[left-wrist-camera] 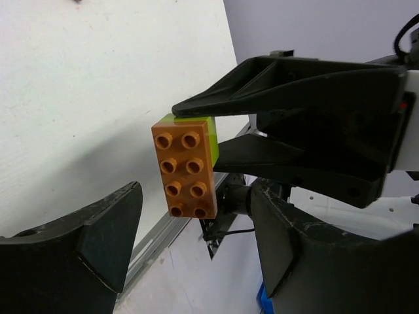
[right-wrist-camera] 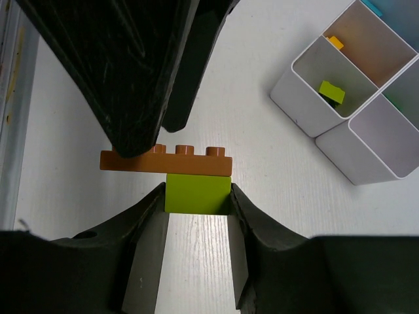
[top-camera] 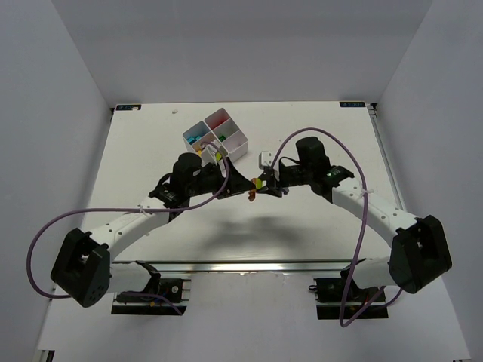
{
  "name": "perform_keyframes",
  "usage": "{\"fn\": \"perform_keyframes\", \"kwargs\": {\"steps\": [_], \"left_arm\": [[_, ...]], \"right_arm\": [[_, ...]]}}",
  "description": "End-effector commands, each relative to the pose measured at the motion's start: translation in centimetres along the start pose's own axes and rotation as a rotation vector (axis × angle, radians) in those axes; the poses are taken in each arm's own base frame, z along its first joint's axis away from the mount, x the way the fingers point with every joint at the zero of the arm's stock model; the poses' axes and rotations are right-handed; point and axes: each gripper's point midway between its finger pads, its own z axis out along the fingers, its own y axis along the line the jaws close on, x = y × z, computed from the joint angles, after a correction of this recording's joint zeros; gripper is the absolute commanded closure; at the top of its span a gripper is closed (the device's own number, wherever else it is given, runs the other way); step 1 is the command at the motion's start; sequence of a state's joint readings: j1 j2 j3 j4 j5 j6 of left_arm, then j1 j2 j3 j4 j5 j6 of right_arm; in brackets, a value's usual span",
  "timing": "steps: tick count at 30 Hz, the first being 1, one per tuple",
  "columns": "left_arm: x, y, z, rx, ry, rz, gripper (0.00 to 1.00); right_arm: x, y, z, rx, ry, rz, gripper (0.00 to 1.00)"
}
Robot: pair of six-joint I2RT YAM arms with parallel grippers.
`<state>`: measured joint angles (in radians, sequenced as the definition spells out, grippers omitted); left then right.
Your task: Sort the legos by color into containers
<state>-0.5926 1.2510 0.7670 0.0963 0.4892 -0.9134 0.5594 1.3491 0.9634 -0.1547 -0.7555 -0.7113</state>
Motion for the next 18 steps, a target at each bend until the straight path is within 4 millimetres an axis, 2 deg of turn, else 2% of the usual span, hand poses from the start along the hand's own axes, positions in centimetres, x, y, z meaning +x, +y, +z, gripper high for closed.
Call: {"fn": "perform_keyframes", "kwargs": {"steps": [1, 5, 9, 13, 18], "left_arm": [[0.7, -0.4, 0.3, 0.037, 0.038, 0.022, 0.24], [0.8, -0.5, 0.6, 0.043, 0.047, 0.022, 0.27], [1.2, -0.2, 0.9, 0.052, 0.073, 0.012, 0.39], [1.3, -0.1, 1.1, 0.054, 0.077, 0.005, 0.58], [1.5, -0.2, 1.3, 0.066, 0.091, -0.002, 0.57]], "right_arm": [[-2.1, -1.8, 0.1, 0.037, -0.037, -0.049, 1.00], [-2.3, -1.8, 0.2, 0.034, -0.043, -0.045, 1.00], [-2.3, -2.1, 0.3, 0.038, -0.046, -0.042, 1.00], [-2.3, -2.0, 0.4, 0.034, -0.046, -0.041, 1.00], [-2.3, -1.9, 0.4, 0.033, -0.050, -0.035, 1.00]]}}
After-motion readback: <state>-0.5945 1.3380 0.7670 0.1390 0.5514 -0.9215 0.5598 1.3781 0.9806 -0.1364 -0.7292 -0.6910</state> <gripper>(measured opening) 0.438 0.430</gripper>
